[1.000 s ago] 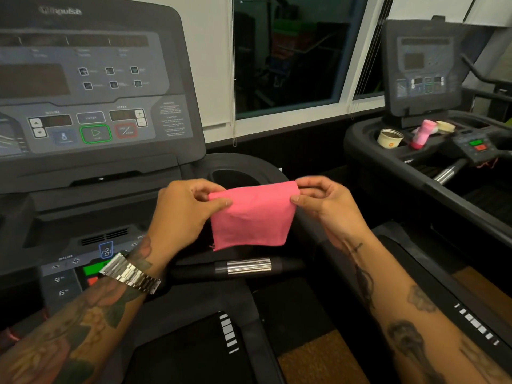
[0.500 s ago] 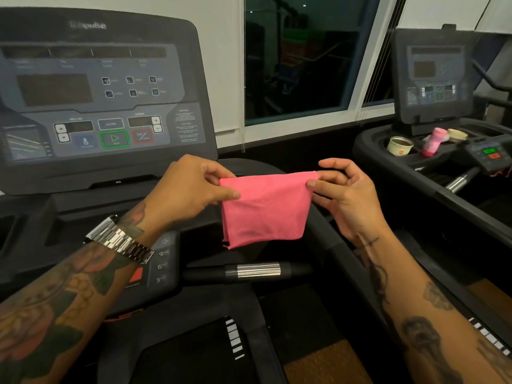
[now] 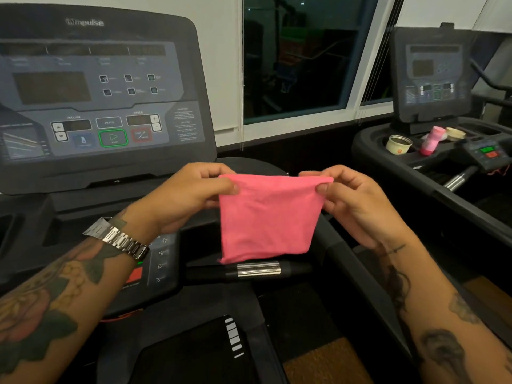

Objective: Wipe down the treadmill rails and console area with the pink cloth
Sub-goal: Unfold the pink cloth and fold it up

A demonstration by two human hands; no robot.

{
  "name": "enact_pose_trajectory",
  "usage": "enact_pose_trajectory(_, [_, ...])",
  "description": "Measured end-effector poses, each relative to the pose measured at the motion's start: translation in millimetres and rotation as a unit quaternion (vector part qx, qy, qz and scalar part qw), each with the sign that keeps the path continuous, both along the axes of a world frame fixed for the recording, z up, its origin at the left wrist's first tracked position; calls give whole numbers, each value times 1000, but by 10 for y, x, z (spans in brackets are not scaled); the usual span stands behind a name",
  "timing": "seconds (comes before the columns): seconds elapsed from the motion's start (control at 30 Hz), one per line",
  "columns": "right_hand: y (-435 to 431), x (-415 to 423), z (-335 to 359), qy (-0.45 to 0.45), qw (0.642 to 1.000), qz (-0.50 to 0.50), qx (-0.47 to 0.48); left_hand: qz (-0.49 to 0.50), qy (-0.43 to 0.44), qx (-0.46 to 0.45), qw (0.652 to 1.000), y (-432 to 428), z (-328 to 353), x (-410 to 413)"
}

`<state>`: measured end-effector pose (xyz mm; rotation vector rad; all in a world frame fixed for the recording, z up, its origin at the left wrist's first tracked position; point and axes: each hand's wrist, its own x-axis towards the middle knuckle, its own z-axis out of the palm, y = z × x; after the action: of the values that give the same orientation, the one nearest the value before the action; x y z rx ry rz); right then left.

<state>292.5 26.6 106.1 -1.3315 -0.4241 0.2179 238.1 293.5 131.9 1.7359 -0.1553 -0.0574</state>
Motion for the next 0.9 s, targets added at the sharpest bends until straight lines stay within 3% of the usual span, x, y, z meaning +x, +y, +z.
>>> enact_pose_trajectory(0.07, [28,-43,33,31,998,56,17,-22,50,-102,993,-22,-39,12])
enact_pose_trajectory(0.17, [89,-70,-25,68,996,50,-30,-9,117,-219,969,-65,-169,49])
enact_pose_trajectory(0.27, [149,-50,-166,114,993,0,-45,24,169,-267,949,-106,-378,79])
enact_pose_trajectory(0.4, [173,-89,-458,231,971,10,58,74,229,-308,920,-111,-609,102])
enact_pose_trajectory(0.5, [197,-201,-669,310,947,43,66,81,258,-314,910,-130,-660,84])
enact_pose_trajectory(0.67, [205,-190,-827,335,938,15,91,26,284,-332,899,-155,-795,-30])
enact_pose_trajectory(0.9, [95,-121,-754,320,943,-2,86,-8,213,-227,950,-132,-839,-56])
